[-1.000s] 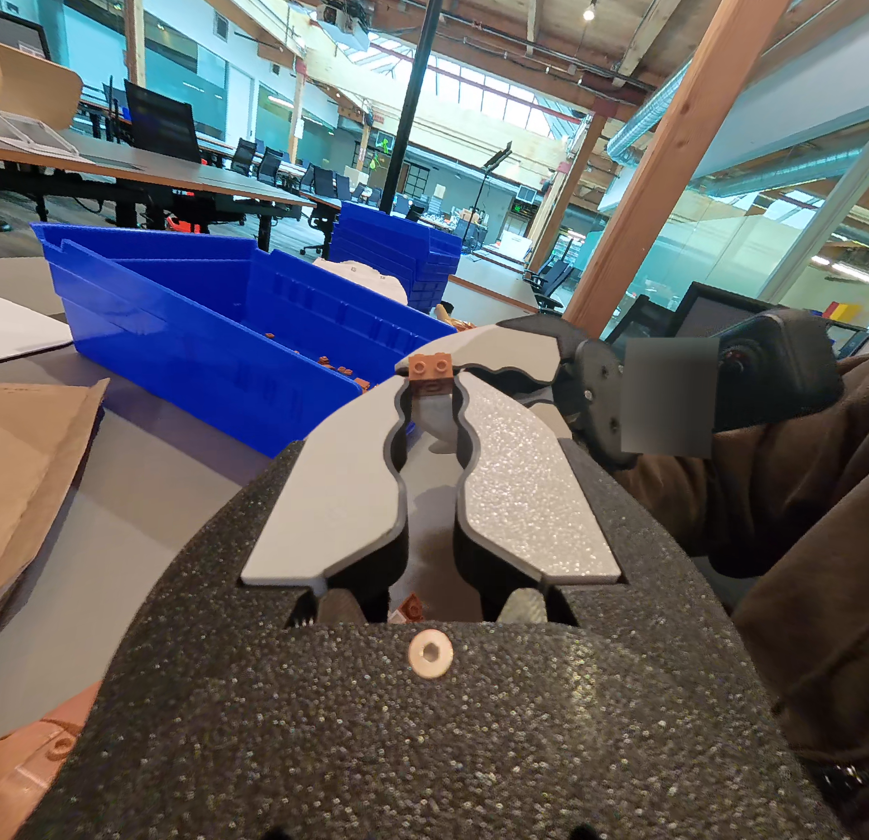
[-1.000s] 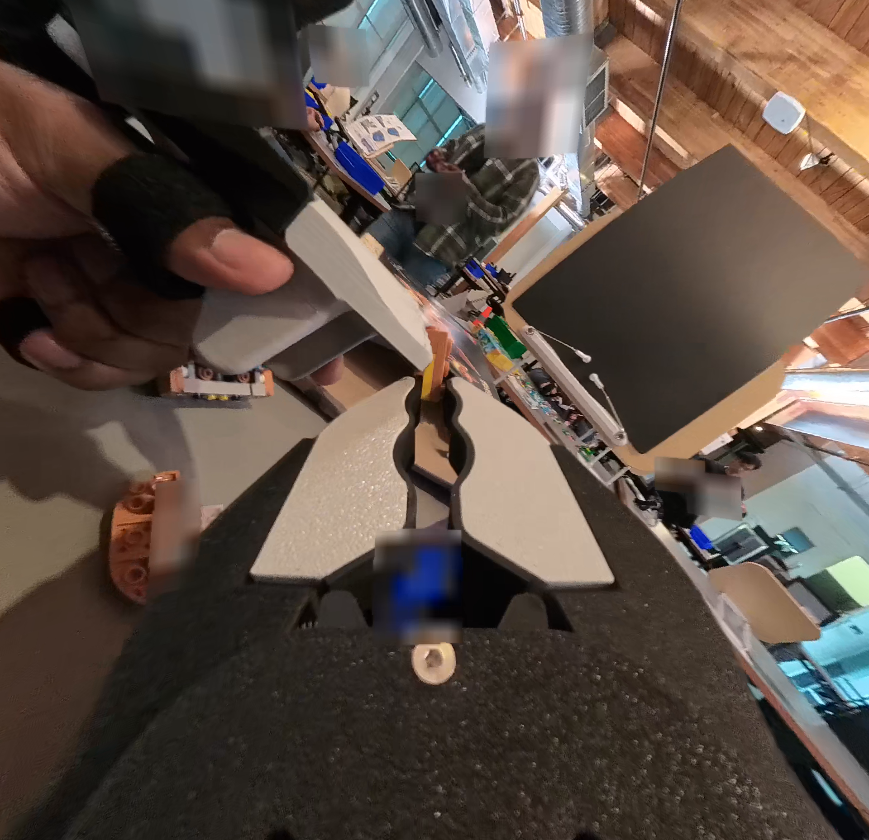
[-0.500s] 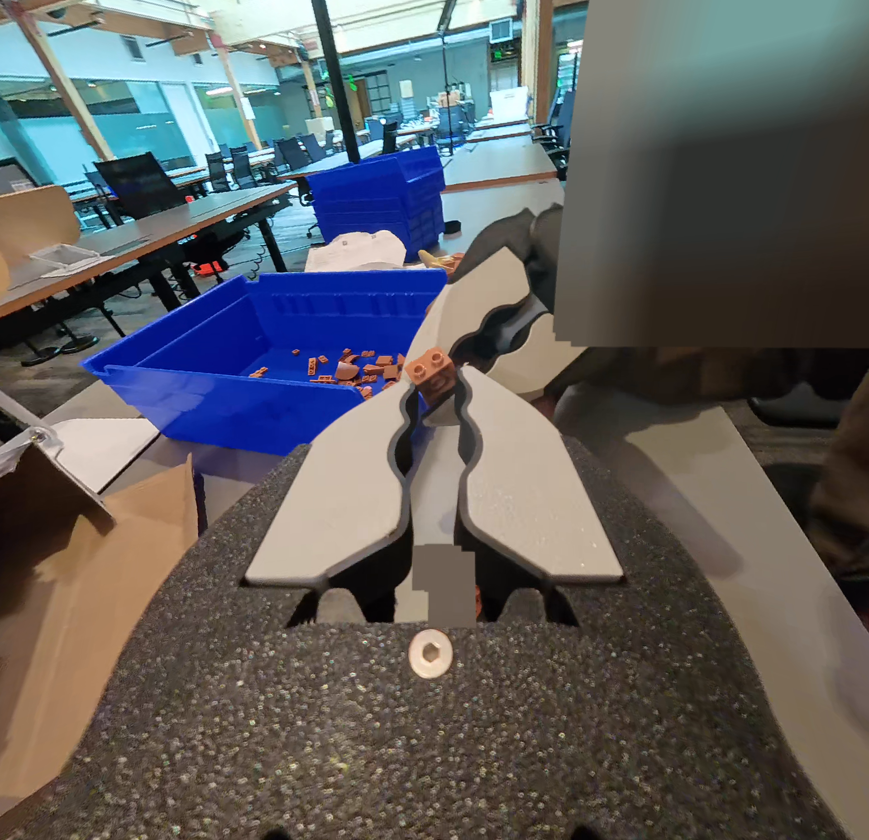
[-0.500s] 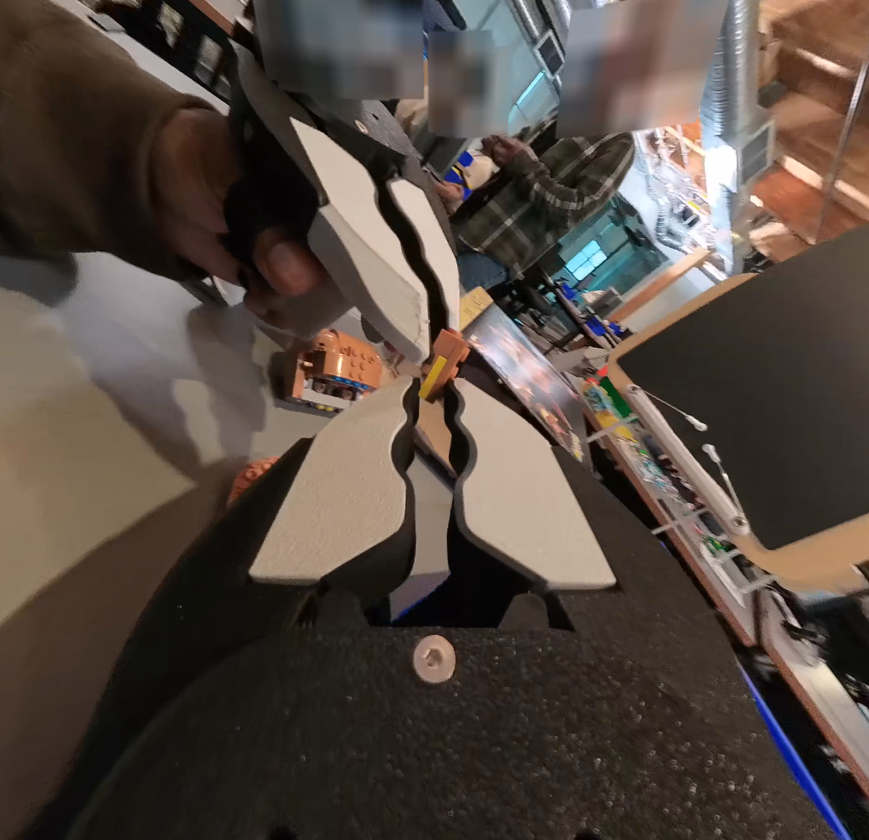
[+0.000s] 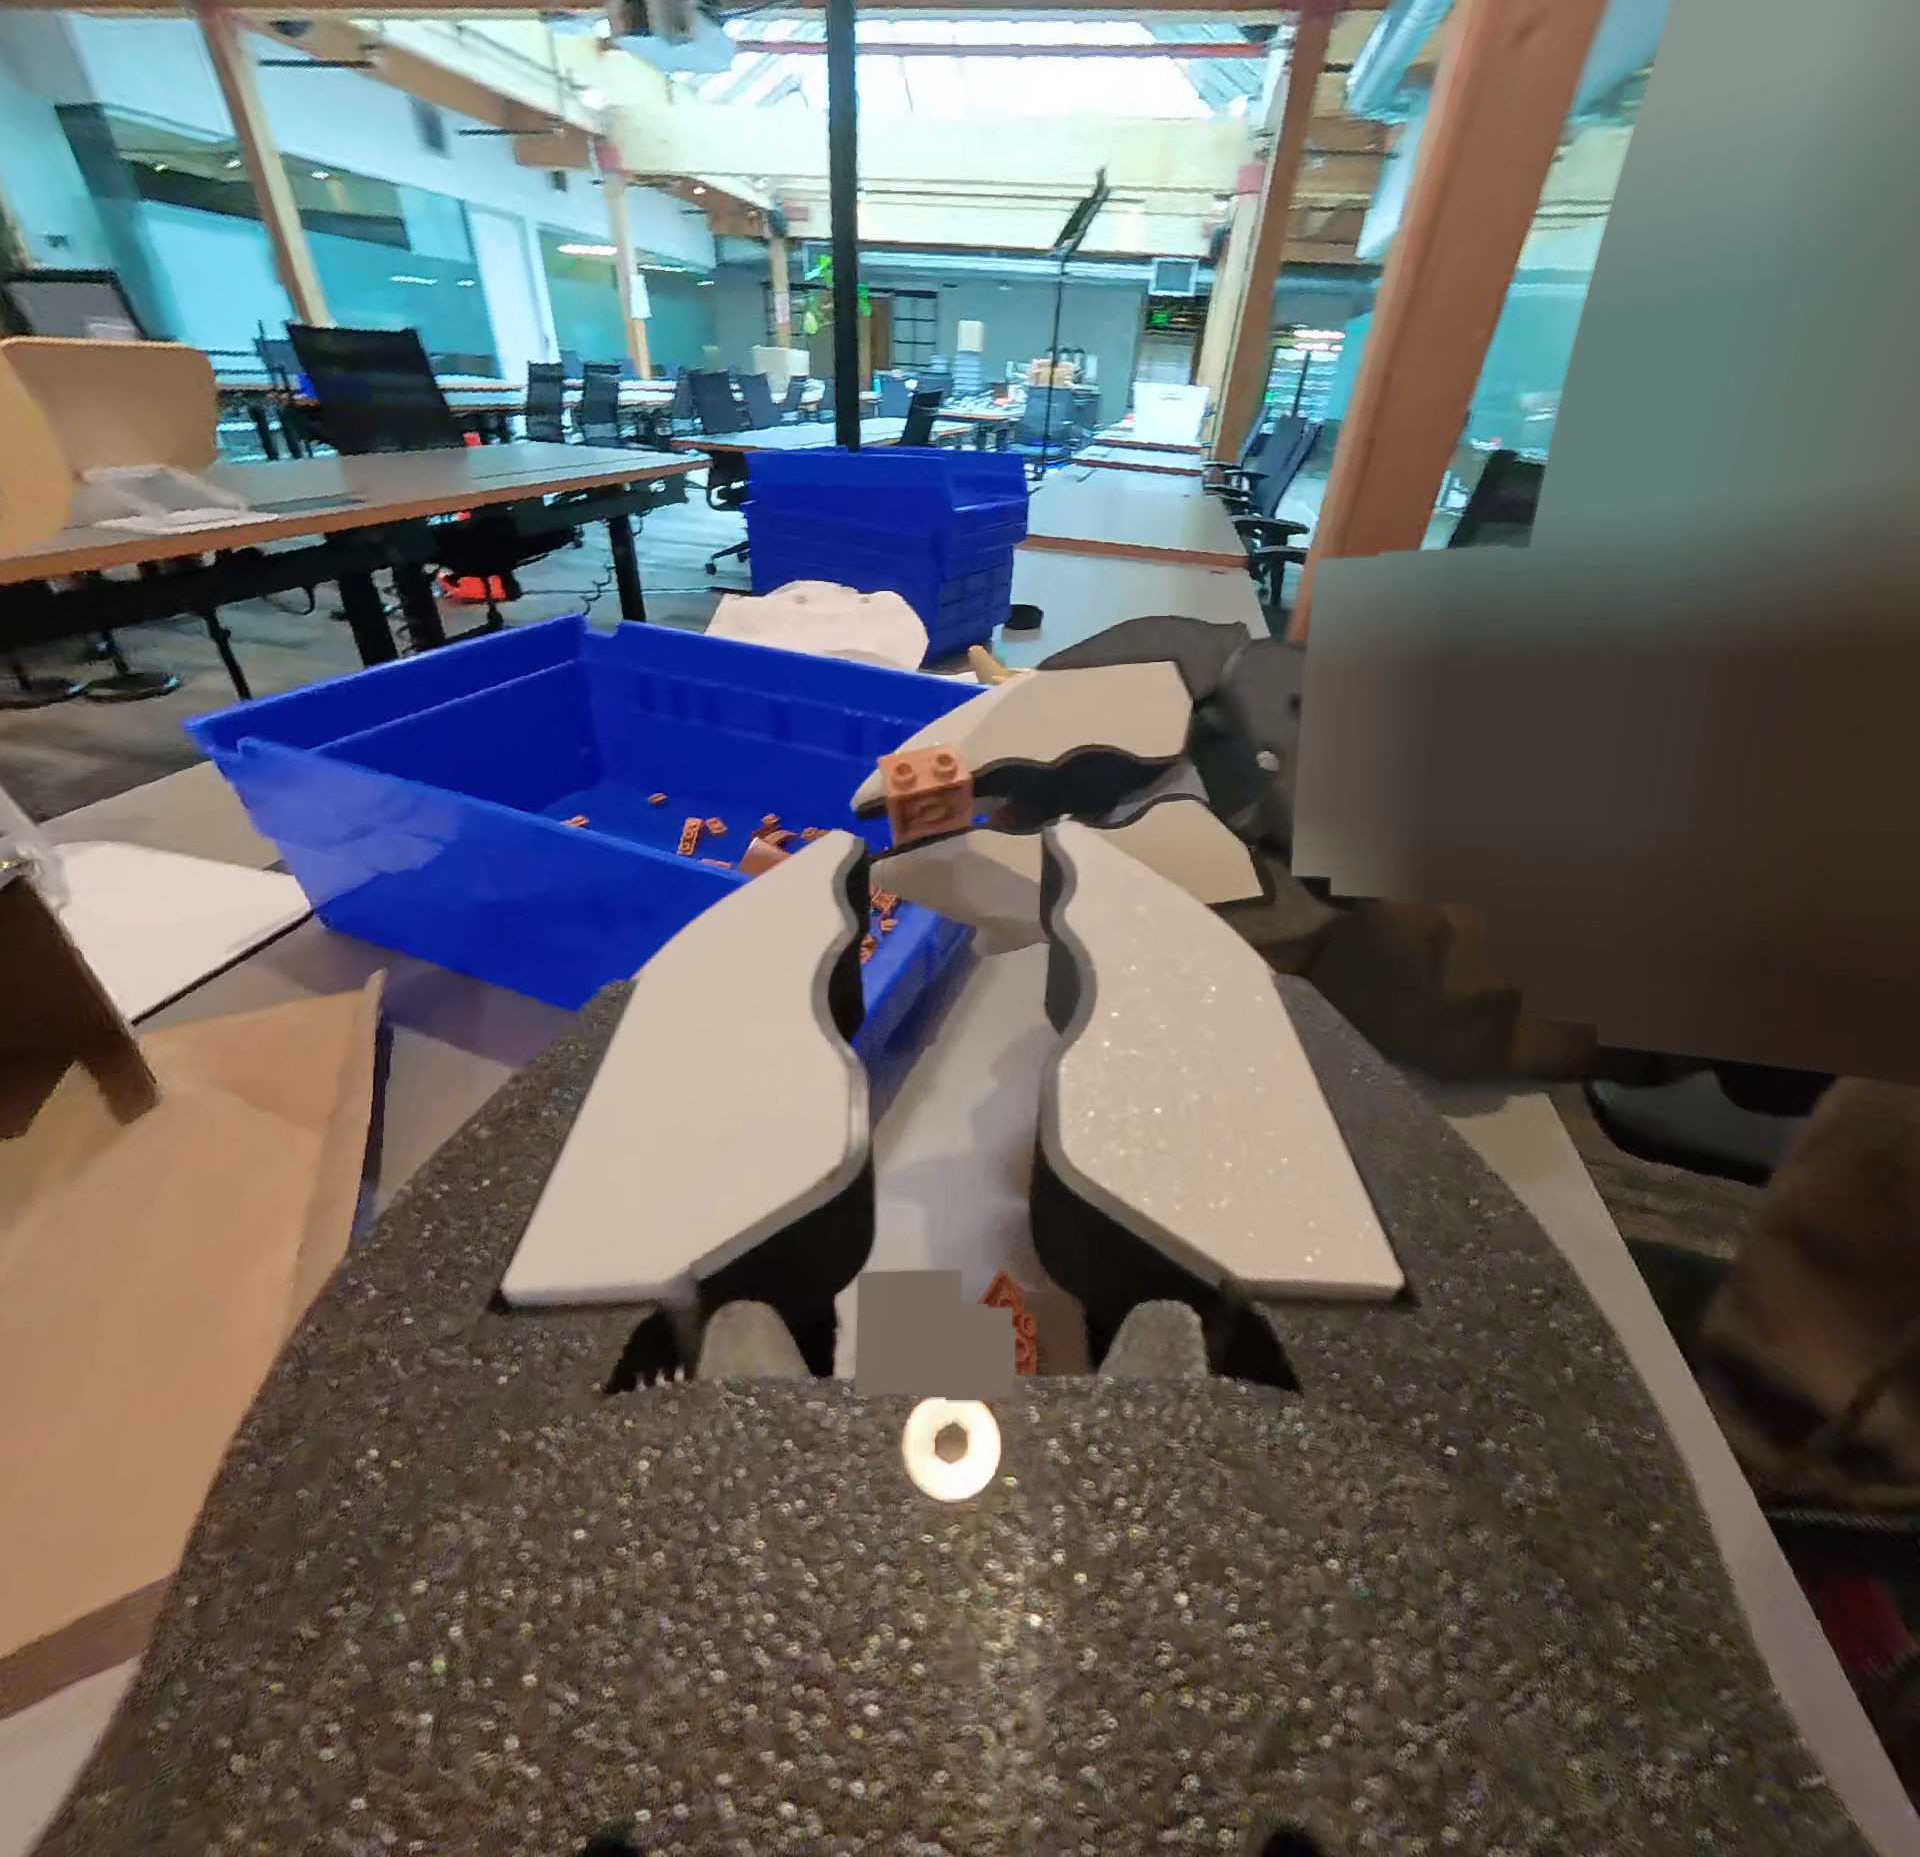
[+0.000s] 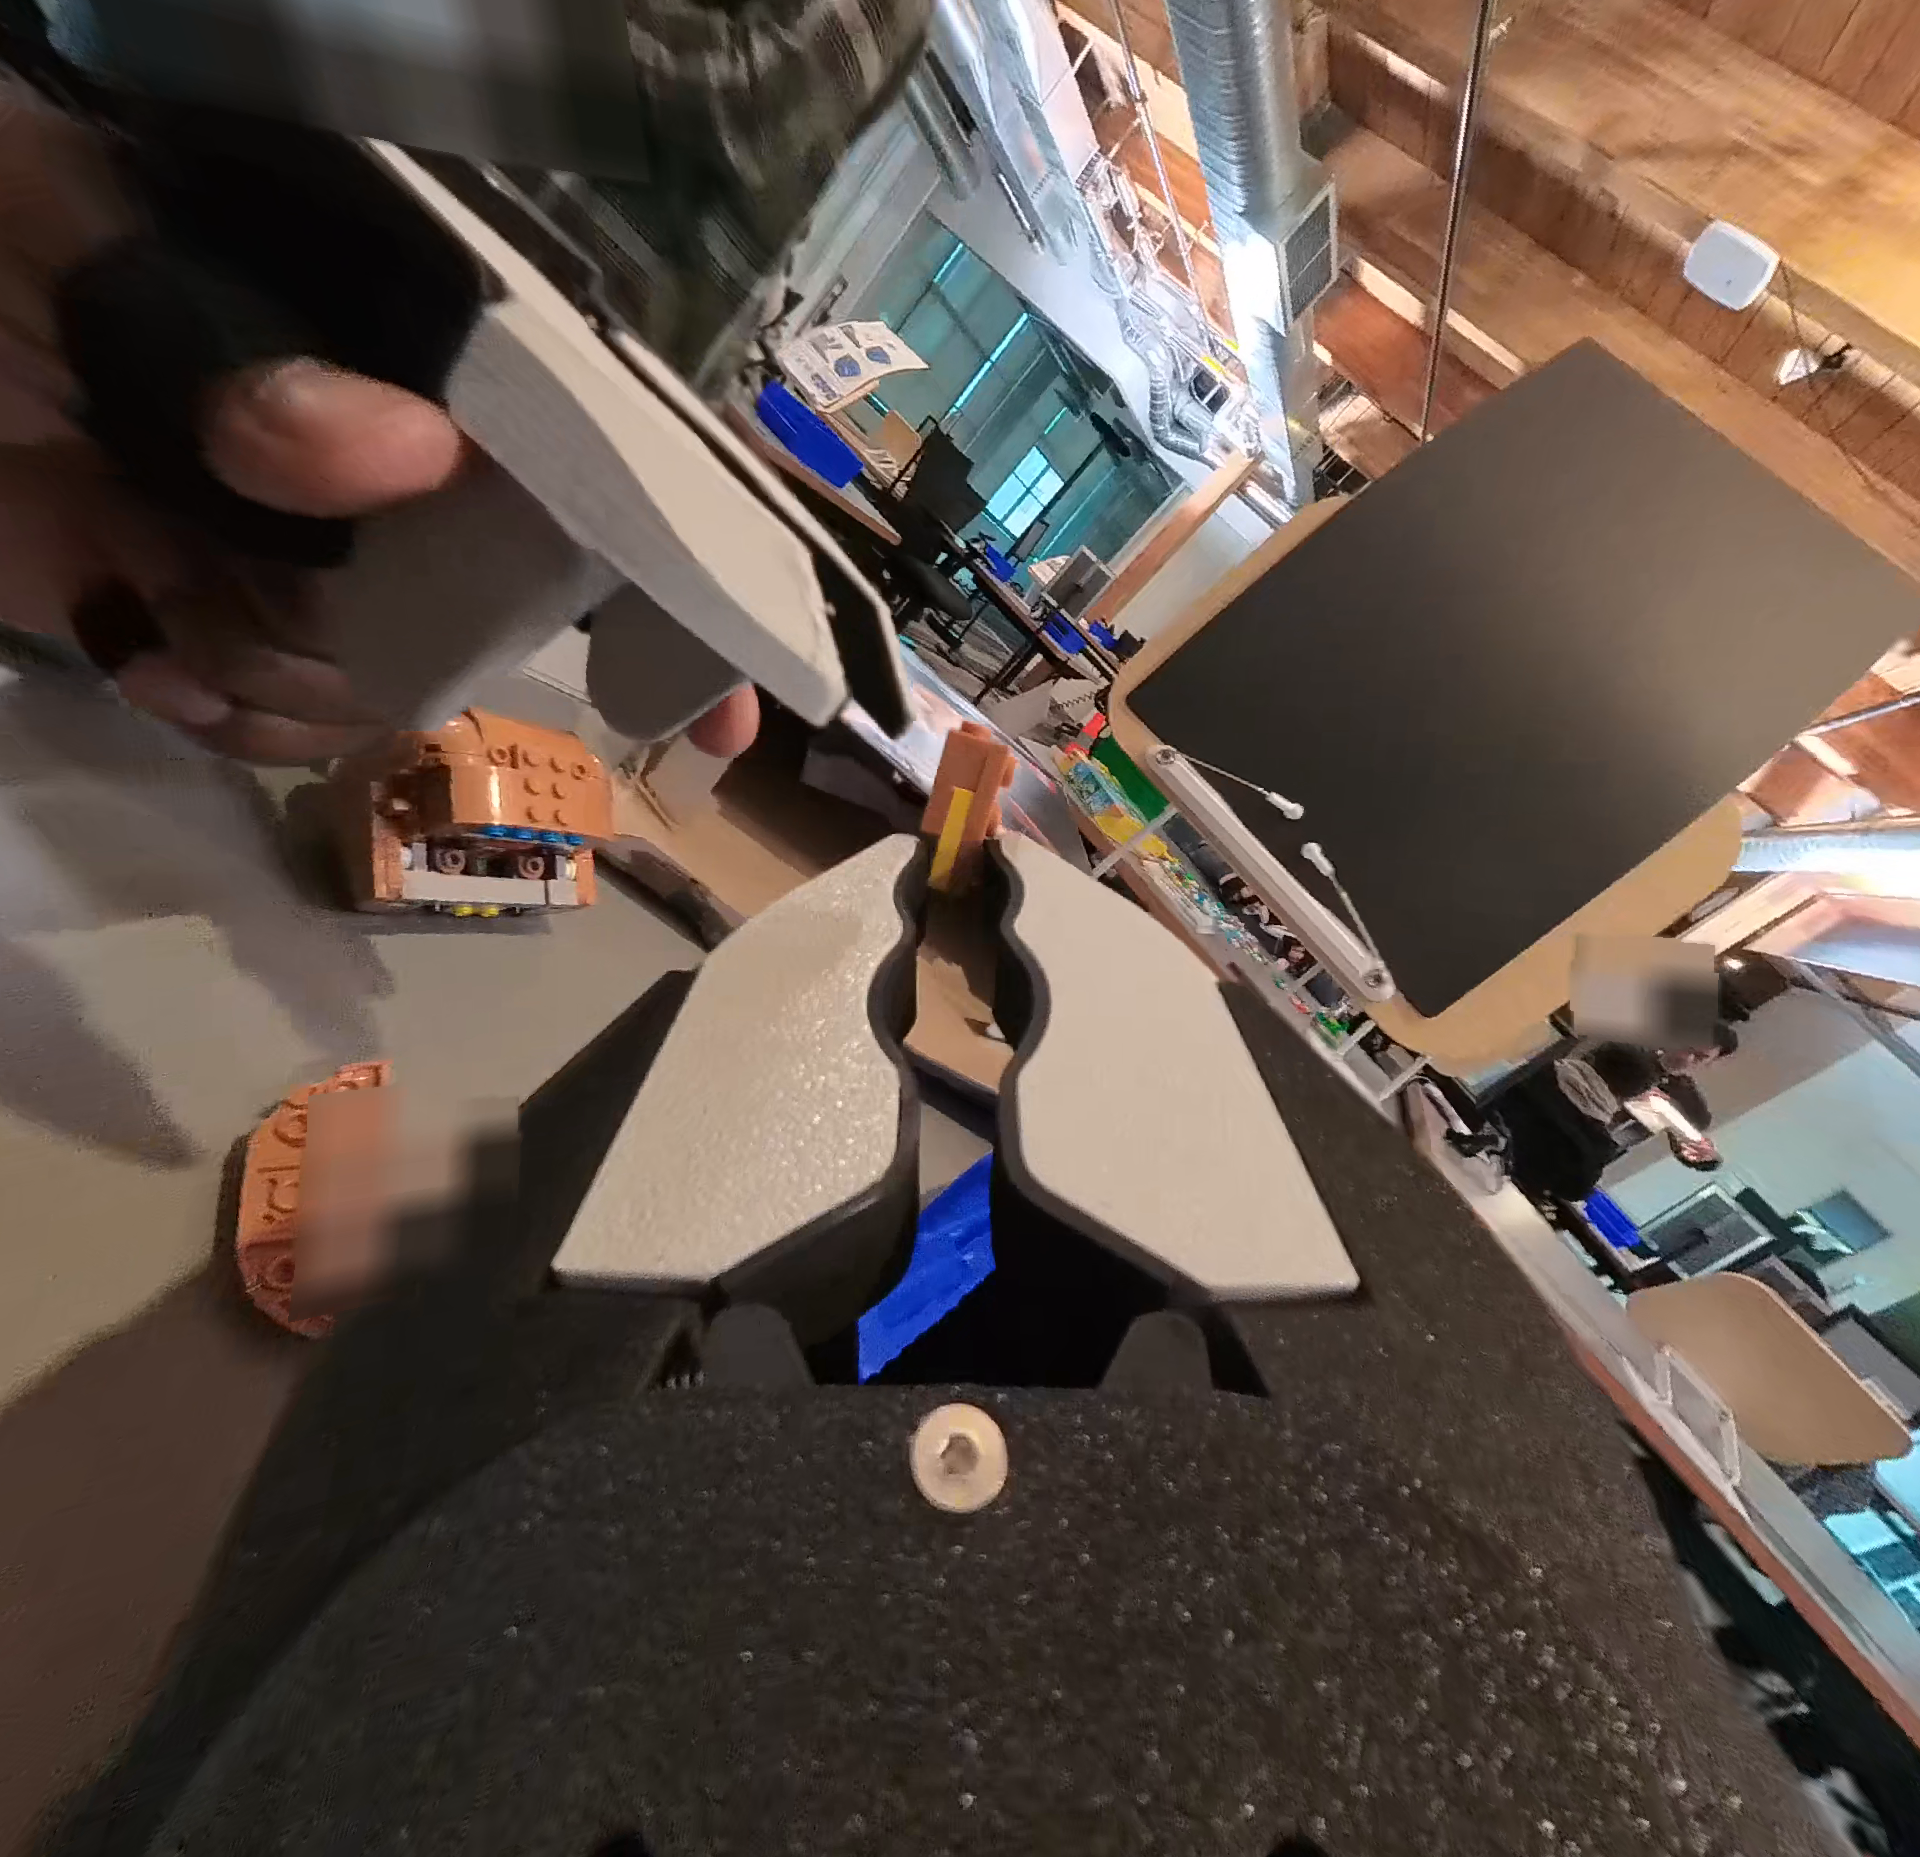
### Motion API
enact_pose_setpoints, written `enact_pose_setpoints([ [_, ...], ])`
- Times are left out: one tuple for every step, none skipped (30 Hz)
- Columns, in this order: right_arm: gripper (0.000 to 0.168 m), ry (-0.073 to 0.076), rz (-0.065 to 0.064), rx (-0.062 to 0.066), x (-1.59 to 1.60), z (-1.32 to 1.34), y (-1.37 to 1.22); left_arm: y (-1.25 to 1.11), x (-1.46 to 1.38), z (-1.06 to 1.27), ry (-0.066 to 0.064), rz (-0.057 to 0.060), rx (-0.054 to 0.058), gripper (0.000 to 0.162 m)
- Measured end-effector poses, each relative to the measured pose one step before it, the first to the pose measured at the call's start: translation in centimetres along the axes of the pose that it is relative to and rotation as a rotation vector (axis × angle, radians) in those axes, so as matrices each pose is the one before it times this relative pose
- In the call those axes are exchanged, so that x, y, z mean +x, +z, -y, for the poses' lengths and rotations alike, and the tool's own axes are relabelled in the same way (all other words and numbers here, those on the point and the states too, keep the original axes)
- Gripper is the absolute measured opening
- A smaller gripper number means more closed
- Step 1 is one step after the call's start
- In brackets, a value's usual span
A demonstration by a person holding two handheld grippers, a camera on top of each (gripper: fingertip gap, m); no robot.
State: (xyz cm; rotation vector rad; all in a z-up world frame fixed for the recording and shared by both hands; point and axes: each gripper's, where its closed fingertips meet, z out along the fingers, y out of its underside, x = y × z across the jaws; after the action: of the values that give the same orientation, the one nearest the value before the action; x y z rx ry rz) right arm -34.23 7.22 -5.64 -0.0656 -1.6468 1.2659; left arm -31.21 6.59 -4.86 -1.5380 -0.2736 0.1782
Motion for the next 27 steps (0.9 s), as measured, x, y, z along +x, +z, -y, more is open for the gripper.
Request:
enact_pose_setpoints([
  [0.008, -0.0168, -0.0119, -0.0019, -0.022, 0.028, -0.017, 0.172, -0.137, -0.129, -0.0208, 0.0107, 0.0041, 0.032],
  [0.008, -0.0198, -0.0092, -0.0026, -0.093, 0.046, 0.014, 0.143, -0.167, -0.055, -0.024, 0.0129, 0.0094, 0.033],
  [0.009, -0.0173, -0.0026, -0.0003, -0.206, 0.08, 0.005, 0.103, -0.118, 0.045, -0.0208, 0.0092, 0.0153, 0.033],
  [0.009, -0.0126, -0.0021, 0.0018, -0.194, 0.093, 0.002, 0.049, -0.058, 0.075, -0.0167, 0.0051, 0.0153, 0.033],
  [0.008, -0.0097, -0.0034, -0.0006, -0.159, 0.053, 0.008, 0.035, -0.026, 0.034, -0.0124, 0.0027, 0.0101, 0.032],
  [0.008, -0.0082, -0.0019, -0.0022, -0.14, 0.025, 0.029, 0.038, 0.01, -0.011, -0.0078, -0.0002, 0.0041, 0.032],
  [0.009, -0.006, -0.0017, 0.0003, -0.115, 0.048, 0.0, 0.057, 0.088, -0.094, -0.0035, -0.005, -0.0029, 0.03],
  [0.008, -0.0056, -0.0005, 0.002, -0.099, 0.065, 0.001, 0.064, 0.093, -0.124, 0.0009, -0.0045, -0.0061, 0.027],
  [0.008, -0.0061, -0.002, 0.0005, -0.061, 0.031, -0.001, 0.056, 0.079, -0.044, 0.0027, -0.0017, 0.0002, 0.025],
  [0.008, -0.0048, -0.0047, 0.0002, -0.01, 0.031, -0.016, 0.049, 0.067, -0.033, 0.0017, -0.0002, 0.0025, 0.023],
  [0.008, -0.0027, -0.003, -0.0005, -0.005, 0.004, -0.003, 0.043, 0.107, -0.089, 0.002, -0.0063, -0.0014, 0.018],
  [0.008, 0.0005, 0.0018, 0.0013, -0.024, -0.001, -0.005, 0.005, 0.011, -0.008, 0.0001, 0.0001, 0.0018, 0.017],
  [0.008, 0.0039, 0.0053, 0.0071, -0.042, 0.088, -0.023, -0.04, 0.004, -0.01, 0.0068, -0.002, 0.0001, 0.017],
  [0.008, 0.0041, 0.0056, 0.0102, -0.03, 0.133, -0.063, -0.07, 0.062, 0.035, 0.0134, -0.0043, 0.0019, 0.017],
  [0.008, 0.0017, 0.0054, 0.0076, -0.013, 0.11, -0.046, -0.054, 0.02, 0.058, 0.0174, 0.0013, 0.0019, 0.017],
  [0.008, -0.0004, 0.0074, 0.007, -0.029, 0.109, -0.044, -0.038, 0.065, 0.037, 0.0268, 0.0036, -0.0016, 0.016],
  [0.008, -0.002, 0.0099, 0.0124, -0.053, 0.148, -0.087, -0.058, 0.113, 0.022, 0.0371, 0.0029, -0.0035, 0.016],
  [0.009, -0.0018, 0.0135, 0.0161, -0.064, 0.177, -0.103, -0.064, 0.177, 0.05, 0.0417, -0.0015, -0.0039, 0.016],
  [0.009, 0.0026, 0.0189, 0.0176, -0.099, 0.216, -0.112, -0.085, 0.175, 0.038, 0.0341, -0.0073, -0.007, 0.016],
  [0.009, 0.0121, 0.0232, 0.0214, -0.102, 0.273, -0.115, -0.117, 0.197, 0.066, 0.0186, -0.0178, -0.0068, 0.016],
  [0.01, 0.0256, 0.0258, 0.0232, -0.1, 0.311, -0.116, -0.151, 0.214, 0.129, 0.0106, -0.023, 0.0003, 0.016],
  [0.011, 0.0388, 0.0269, 0.0247, -0.082, 0.333, -0.116, -0.124, 0.204, 0.173, 0.0064, -0.019, 0.0044, 0.016],
  [0.011, 0.0435, 0.0279, 0.0272, -0.121, 0.326, -0.113, -0.101, 0.226, 0.176, 0.0086, -0.0175, 0.0066, 0.016],
  [0.012, 0.0368, 0.0272, 0.0225, -0.146, 0.239, -0.07, -0.095, 0.209, 0.15, 0.012, -0.0159, 0.0037, 0.016],
  [0.013, 0.0291, 0.027, 0.0137, -0.176, 0.088, 0.007, -0.09, 0.102, 0.056, 0.0175, -0.0082, -0.0051, 0.016],
  [0.014, 0.0274, 0.0292, 0.0061, -0.174, -0.023, 0.029, -0.087, 0.02, -0.037, 0.0291, 0.0004, -0.0126, 0.016],
  [0.015, 0.0257, 0.0305, 0.0013, -0.165, -0.087, 0.014, -0.053, -0.004, -0.15, 0.0378, 0.0052, -0.0198, 0.016],
])
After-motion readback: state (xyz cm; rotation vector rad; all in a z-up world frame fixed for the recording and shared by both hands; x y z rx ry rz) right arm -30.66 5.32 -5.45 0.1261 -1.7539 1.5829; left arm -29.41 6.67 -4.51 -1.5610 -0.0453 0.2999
